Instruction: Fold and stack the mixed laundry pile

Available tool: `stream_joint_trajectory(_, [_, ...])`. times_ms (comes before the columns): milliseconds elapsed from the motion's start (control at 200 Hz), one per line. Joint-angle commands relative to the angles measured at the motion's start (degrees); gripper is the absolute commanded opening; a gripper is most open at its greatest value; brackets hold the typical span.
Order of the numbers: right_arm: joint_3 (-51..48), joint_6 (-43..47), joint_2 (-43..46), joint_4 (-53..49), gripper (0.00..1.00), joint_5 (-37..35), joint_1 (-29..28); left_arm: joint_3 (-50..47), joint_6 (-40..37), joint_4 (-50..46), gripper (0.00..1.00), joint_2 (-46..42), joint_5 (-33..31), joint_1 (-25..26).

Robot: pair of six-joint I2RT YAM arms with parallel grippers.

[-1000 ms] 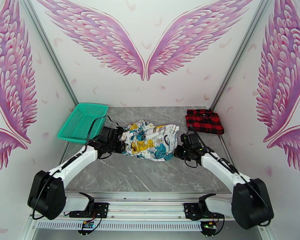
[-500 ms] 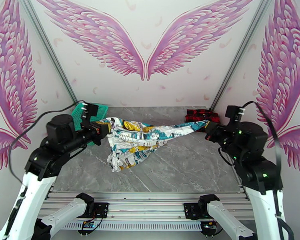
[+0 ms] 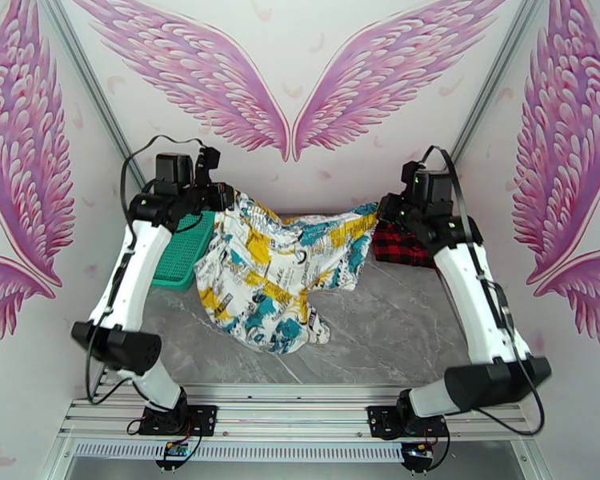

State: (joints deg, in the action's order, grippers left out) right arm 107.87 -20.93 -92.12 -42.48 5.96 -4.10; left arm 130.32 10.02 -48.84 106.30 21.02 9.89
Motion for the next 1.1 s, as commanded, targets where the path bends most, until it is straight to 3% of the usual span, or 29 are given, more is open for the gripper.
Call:
stream_joint_trajectory(0, [12.51,-0.58,-1.12,5.89,0.0,1.77,1.75,15.74,-1.45,3.31,0.0,1.0,-0.32,0.13])
stream_joint_trajectory(150, [22.71,2.05,-1.49,6.44,0.0,0.38,2.53,29.7,-1.68,5.68,0.0,2.77,1.13,-0.26])
stream_joint_trajectory(285, [17.71,1.73,2.68,6.41,0.0,2.27,3.31,21.06,-1.78,6.37,0.0,-3.26,4.48,-0.23])
stream_joint_trajectory(365, [7.08,0.53,6.94,6.77,0.0,2.37,3.48,7.78,-3.8,5.24,0.0,-8.78,5.3,0.74])
stream_joint_trajectory(485, [-15.73,-1.85,15.41,10.44,0.0,3.16,3.63,-23.56,-4.56,10.91,0.0,-21.11,1.81,3.25])
stream_joint_trajectory(560, [-31.84,-2.01,20.92,12.48,0.0,3.7,3.66,-43.17,-2.47,17.54,0.11,-28.42,2.43,4.91])
stream_joint_trajectory(660, [-51.38,-2.68,27.56,11.82,0.0,-1.58,3.88,-65.1,1.87,23.56,0.27,-34.5,2.73,8.6])
stream_joint_trajectory(685, [-55.51,-3.14,29.08,11.61,0.08,-2.84,3.92,-69.62,3.23,24.88,0.33,-35.74,1.96,9.82])
stream_joint_trajectory(744, [-62.74,-4.31,32.52,10.48,0.45,-4.47,4.01,-78.92,6.91,27.39,0.5,-38.41,-0.5,12.01])
stream_joint_trajectory(799, [-66.38,-4.22,35.23,8.9,0.6,-5.81,3.99,-84.49,9.6,27.28,0.75,-40.29,-3.49,12.62])
stream_joint_trajectory(834, [-67.14,-4.06,36.97,7.67,0.68,-7.22,4.0,-86.9,11.14,26.0,0.84,-41.66,-7.05,12.7])
stream_joint_trajectory(909, [-66.5,-2.72,38.66,5.99,0.75,-8.17,4.0,-89.08,12.14,22.89,0.85,-43.89,-10.18,12.57])
stream_joint_trajectory(1099, [-58.41,-2.17,31.25,6.32,0.76,-1.13,2.21,-83.43,12.74,14.77,0.84,-43.22,-14.72,12.45])
